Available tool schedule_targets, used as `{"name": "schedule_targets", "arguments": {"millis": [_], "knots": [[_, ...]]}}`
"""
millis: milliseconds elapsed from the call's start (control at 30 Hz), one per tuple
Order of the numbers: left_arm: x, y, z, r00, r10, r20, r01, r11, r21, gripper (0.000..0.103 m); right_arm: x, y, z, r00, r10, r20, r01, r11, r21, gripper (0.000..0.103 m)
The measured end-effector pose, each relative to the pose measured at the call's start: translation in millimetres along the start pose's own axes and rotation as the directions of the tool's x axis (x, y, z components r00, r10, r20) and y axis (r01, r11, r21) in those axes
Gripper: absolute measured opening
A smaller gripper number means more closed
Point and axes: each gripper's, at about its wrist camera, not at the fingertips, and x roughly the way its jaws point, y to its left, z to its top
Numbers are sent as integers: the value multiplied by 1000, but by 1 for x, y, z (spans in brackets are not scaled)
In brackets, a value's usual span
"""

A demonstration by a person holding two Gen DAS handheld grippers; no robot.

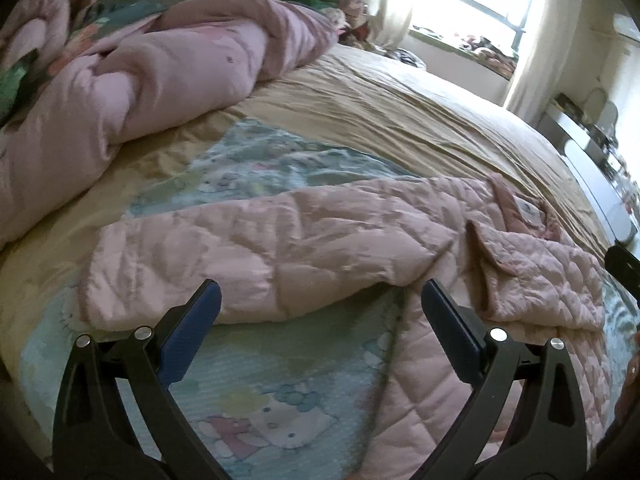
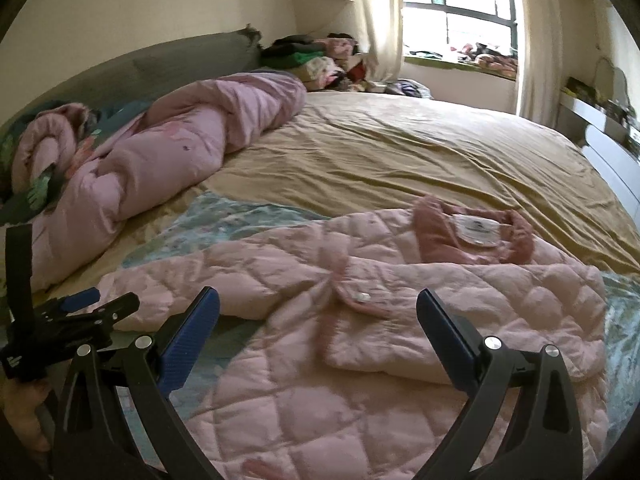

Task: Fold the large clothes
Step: 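Move the left tool to the other sleeve and grasp its cuff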

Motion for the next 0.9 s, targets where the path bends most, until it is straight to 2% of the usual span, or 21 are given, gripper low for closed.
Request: {"name": "schedule_targets", "arguments": {"millis": [400,900], "knots": [[-2,49,-3,998,61,-14,-62,992,-108,94,14,61,8,997,69,-18,-70,993,-93,98],[7,100,-8,992,115,-52,-125,964,-236,94,36,122,8,990,131,-58,-140,972,-188,98]]}}
